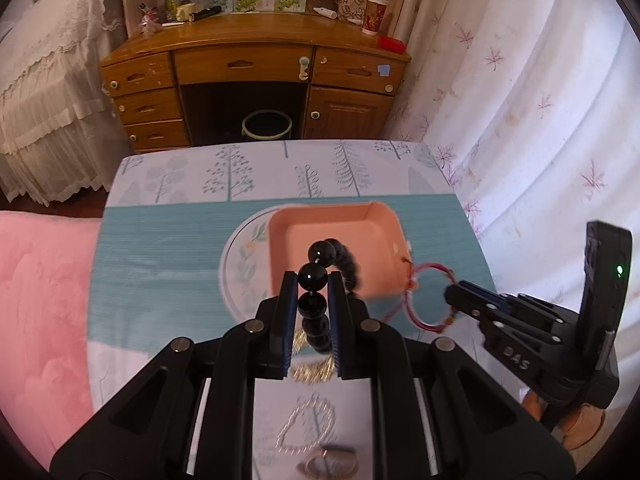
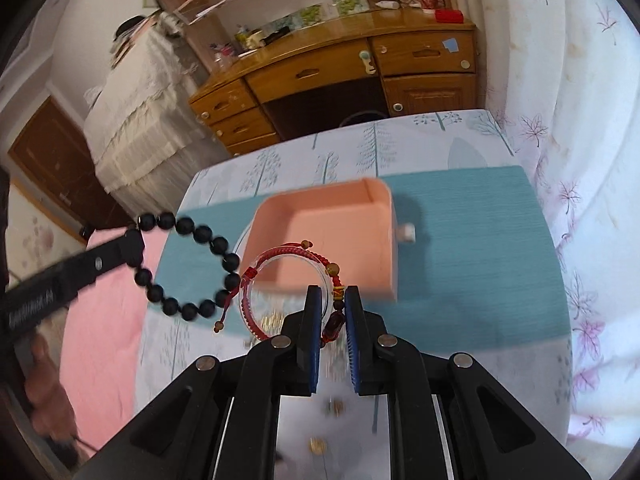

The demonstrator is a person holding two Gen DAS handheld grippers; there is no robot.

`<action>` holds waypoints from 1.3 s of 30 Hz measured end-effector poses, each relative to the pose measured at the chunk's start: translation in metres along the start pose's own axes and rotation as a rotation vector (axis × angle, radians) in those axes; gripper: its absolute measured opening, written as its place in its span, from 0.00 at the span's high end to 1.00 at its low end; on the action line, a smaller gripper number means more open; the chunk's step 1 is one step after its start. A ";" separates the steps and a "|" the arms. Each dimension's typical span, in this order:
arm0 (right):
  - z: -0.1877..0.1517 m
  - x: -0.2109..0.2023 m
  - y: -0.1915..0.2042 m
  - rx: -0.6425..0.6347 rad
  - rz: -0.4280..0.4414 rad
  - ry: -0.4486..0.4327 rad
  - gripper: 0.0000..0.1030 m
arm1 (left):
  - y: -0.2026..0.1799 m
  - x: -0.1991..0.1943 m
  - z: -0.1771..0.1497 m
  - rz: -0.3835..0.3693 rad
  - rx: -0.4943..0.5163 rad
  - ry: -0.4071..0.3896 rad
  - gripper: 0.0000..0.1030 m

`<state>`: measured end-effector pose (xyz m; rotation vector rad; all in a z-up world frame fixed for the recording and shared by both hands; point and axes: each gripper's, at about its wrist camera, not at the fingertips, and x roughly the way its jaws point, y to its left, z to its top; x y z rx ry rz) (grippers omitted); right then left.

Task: Organize jewelry
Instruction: 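Lift both bracelets and carry them over the pink box with both tools, then open both tools to drop the bracelets into the pink box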

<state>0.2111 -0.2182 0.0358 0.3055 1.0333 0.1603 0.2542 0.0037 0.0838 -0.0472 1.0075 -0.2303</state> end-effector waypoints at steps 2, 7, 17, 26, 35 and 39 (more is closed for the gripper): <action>0.019 0.013 -0.003 0.025 -0.019 0.006 0.89 | -0.006 0.017 0.012 0.010 0.002 0.012 0.88; 0.049 0.058 -0.010 0.037 -0.083 0.039 0.89 | -0.015 0.076 0.029 0.080 0.034 0.051 0.88; 0.042 0.133 -0.025 0.056 -0.130 0.128 0.89 | -0.007 0.158 0.018 0.152 0.043 0.157 0.88; 0.036 0.134 -0.031 0.082 -0.104 0.138 0.74 | -0.002 0.161 0.000 0.095 0.041 0.221 0.87; 0.014 0.091 -0.022 0.024 -0.110 0.113 0.74 | 0.001 0.119 -0.021 0.075 0.032 0.166 0.87; -0.002 0.065 -0.019 0.003 -0.098 0.106 0.74 | 0.002 0.094 -0.034 0.058 0.060 0.116 0.87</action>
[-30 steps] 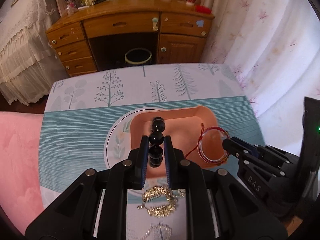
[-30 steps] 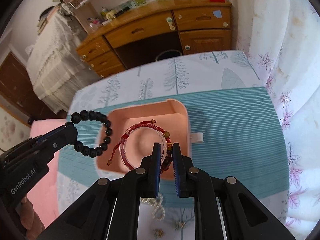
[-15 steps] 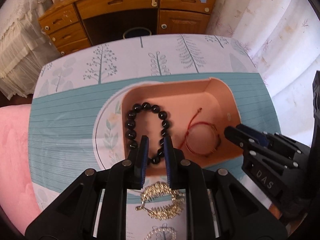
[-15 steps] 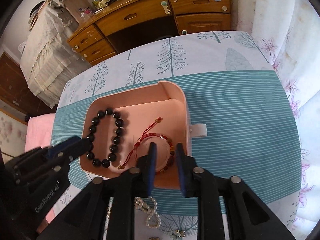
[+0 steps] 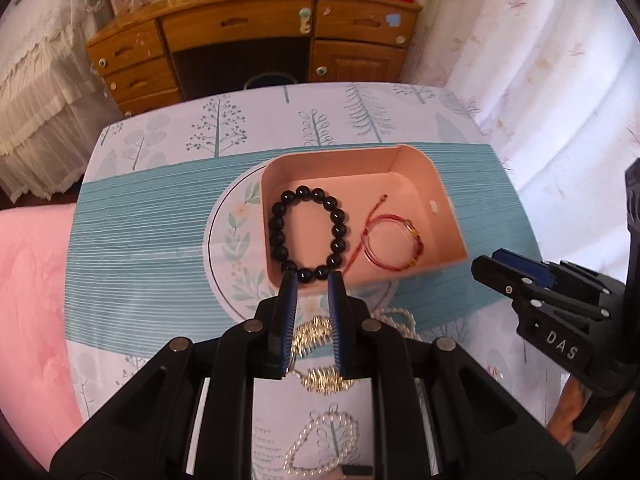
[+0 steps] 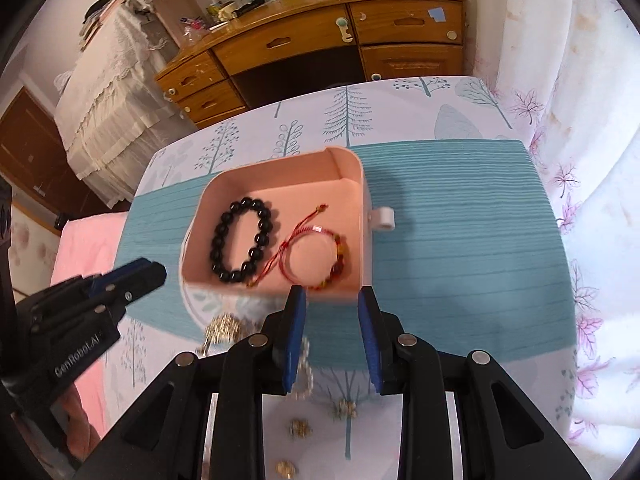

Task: Organize jewelry
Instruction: 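Open both tools to drop the bracelets into the pink box, then withdraw both tools and move the left tool toward the pink watch band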

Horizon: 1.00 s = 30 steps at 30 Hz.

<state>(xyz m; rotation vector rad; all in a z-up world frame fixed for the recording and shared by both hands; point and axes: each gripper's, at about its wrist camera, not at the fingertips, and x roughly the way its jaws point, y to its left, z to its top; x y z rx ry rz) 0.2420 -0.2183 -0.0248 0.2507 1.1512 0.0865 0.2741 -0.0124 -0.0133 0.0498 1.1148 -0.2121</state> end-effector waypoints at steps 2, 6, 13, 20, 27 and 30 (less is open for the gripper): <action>-0.011 -0.012 0.001 -0.018 0.002 -0.001 0.74 | 0.000 -0.009 -0.011 -0.018 0.018 -0.001 0.87; -0.038 -0.032 0.005 -0.059 0.004 0.002 0.73 | 0.003 -0.017 -0.034 -0.004 0.019 0.046 0.87; -0.086 -0.060 0.008 -0.092 0.016 0.002 0.73 | 0.021 -0.036 -0.076 -0.040 -0.080 0.030 0.87; -0.134 -0.079 0.011 -0.134 0.031 0.017 0.71 | 0.018 -0.057 -0.115 -0.066 -0.056 0.029 0.87; -0.160 -0.092 0.009 -0.145 0.020 0.017 0.67 | 0.012 -0.063 -0.142 -0.058 -0.035 0.042 0.87; -0.161 -0.092 0.005 -0.137 0.027 0.028 0.67 | 0.006 -0.062 -0.155 -0.050 0.006 0.064 0.87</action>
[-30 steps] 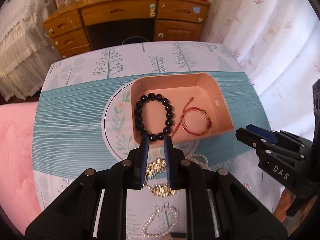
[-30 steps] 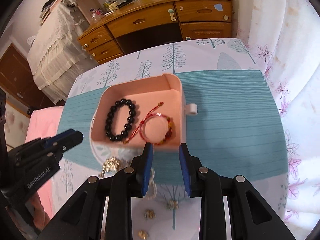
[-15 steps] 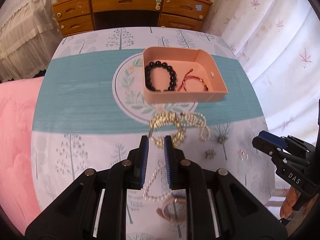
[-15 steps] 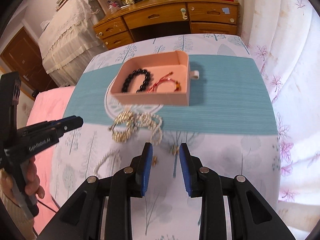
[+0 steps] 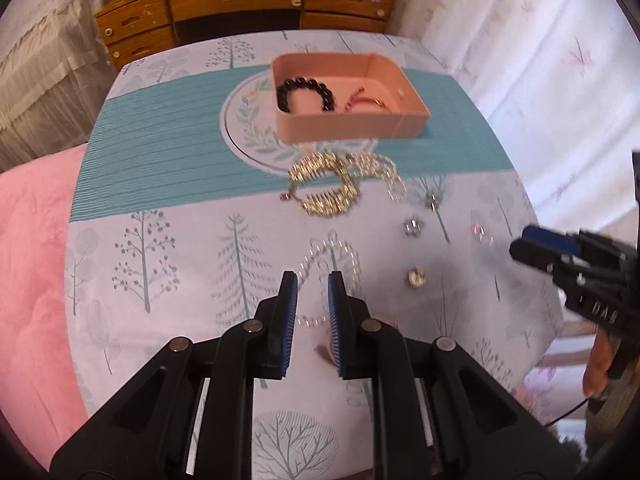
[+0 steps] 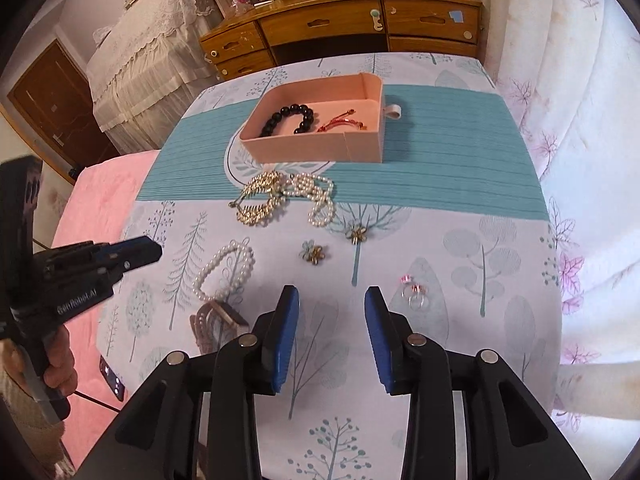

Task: Organize jewelry
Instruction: 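Withdraw both tools and move the left tool toward the pink watch band, then grasp the pink watch band with the left tool while the right tool grasps the gold coin pendant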

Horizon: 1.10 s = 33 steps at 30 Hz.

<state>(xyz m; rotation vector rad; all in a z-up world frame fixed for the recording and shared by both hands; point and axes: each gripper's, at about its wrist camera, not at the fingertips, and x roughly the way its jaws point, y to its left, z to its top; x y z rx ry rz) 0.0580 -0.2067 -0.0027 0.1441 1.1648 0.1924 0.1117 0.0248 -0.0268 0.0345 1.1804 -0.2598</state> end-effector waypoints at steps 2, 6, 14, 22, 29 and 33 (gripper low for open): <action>-0.005 -0.001 -0.001 0.005 -0.001 0.001 0.66 | -0.001 0.002 -0.006 -0.002 -0.002 0.012 0.87; -0.013 0.001 -0.005 0.014 -0.012 0.002 0.66 | 0.000 0.010 -0.022 -0.006 -0.043 0.042 0.87; -0.025 0.009 -0.019 0.040 -0.032 0.002 0.66 | 0.001 0.019 -0.054 -0.042 -0.159 0.069 0.87; -0.035 0.027 -0.044 0.076 -0.058 0.026 0.66 | 0.000 0.040 -0.075 -0.110 -0.289 0.102 0.87; -0.040 0.046 -0.057 0.101 -0.065 0.035 0.66 | -0.006 0.054 -0.076 -0.090 -0.339 0.126 0.87; -0.039 0.055 -0.062 0.110 -0.055 0.036 0.66 | -0.005 0.061 -0.077 -0.074 -0.378 0.130 0.87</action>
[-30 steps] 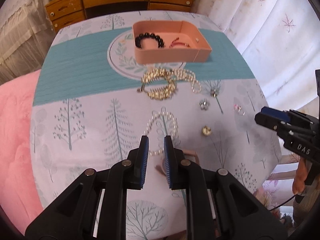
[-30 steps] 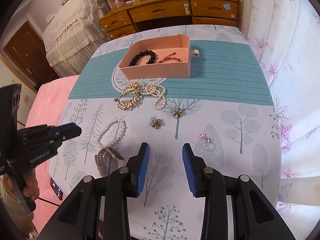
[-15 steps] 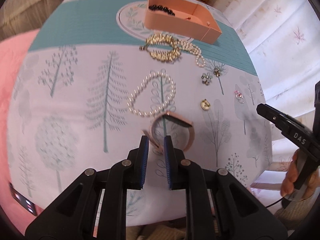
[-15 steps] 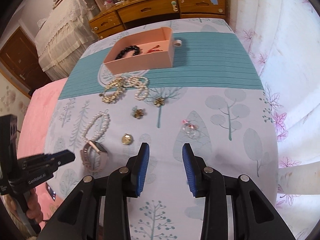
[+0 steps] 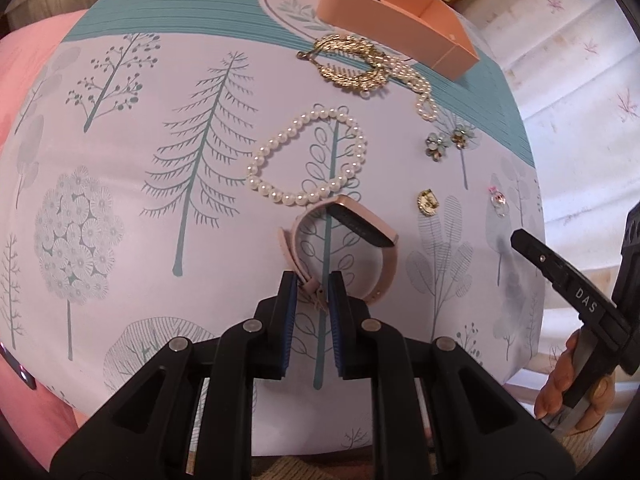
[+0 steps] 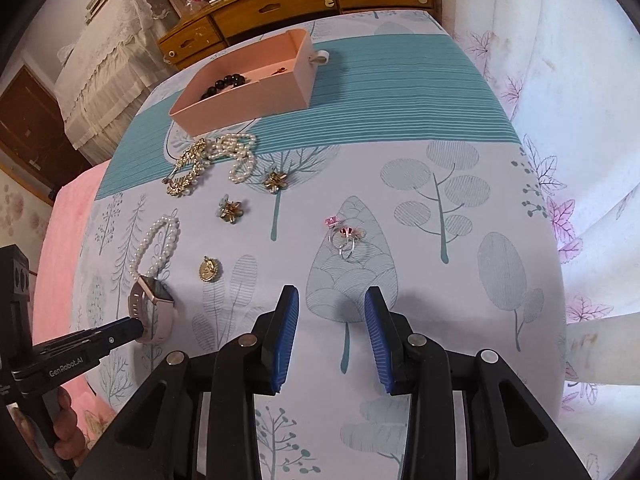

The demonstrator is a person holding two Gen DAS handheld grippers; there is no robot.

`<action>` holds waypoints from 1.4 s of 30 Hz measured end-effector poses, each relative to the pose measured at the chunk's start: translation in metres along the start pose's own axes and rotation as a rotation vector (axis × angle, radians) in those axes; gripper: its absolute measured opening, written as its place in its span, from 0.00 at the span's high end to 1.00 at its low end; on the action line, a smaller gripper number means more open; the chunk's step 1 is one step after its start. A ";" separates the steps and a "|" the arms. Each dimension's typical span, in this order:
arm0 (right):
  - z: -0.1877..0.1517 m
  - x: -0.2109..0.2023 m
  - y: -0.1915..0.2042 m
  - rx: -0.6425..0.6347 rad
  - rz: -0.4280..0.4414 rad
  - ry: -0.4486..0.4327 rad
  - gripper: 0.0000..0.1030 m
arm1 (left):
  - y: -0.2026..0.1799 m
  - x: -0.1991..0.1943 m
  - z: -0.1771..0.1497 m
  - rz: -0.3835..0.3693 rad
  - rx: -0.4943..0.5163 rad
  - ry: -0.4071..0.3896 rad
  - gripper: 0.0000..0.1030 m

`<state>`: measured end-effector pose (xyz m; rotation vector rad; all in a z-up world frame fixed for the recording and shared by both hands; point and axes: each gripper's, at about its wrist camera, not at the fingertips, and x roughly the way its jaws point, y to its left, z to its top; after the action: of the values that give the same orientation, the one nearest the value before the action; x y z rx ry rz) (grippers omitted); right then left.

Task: Organize jewelry
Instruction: 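Grasp the pink watch band with the left tool while the right tool grasps the gold coin pendant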

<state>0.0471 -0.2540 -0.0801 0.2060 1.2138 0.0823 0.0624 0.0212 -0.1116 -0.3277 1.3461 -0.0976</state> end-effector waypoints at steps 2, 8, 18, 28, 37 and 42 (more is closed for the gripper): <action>0.001 0.004 -0.001 -0.001 -0.003 0.003 0.66 | 0.000 0.003 0.001 0.004 -0.016 0.004 0.87; 0.004 0.010 0.000 -0.007 0.002 -0.004 0.66 | -0.007 0.006 0.000 0.048 -0.009 -0.009 0.87; 0.005 0.006 0.027 -0.067 0.059 -0.014 0.66 | -0.019 0.011 0.003 0.095 0.052 -0.004 0.92; 0.000 0.022 0.082 -0.229 0.125 0.032 0.66 | -0.006 0.008 0.009 0.085 0.089 0.007 0.93; 0.007 0.046 0.101 -0.279 0.134 0.065 0.66 | 0.001 0.001 0.005 0.084 0.118 -0.004 0.93; 0.012 0.054 0.111 -0.307 0.108 0.054 0.67 | 0.001 -0.004 0.005 0.073 0.119 -0.014 0.93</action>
<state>0.0829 -0.1371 -0.1037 0.0006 1.2267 0.3676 0.0667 0.0240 -0.1072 -0.1780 1.3306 -0.1134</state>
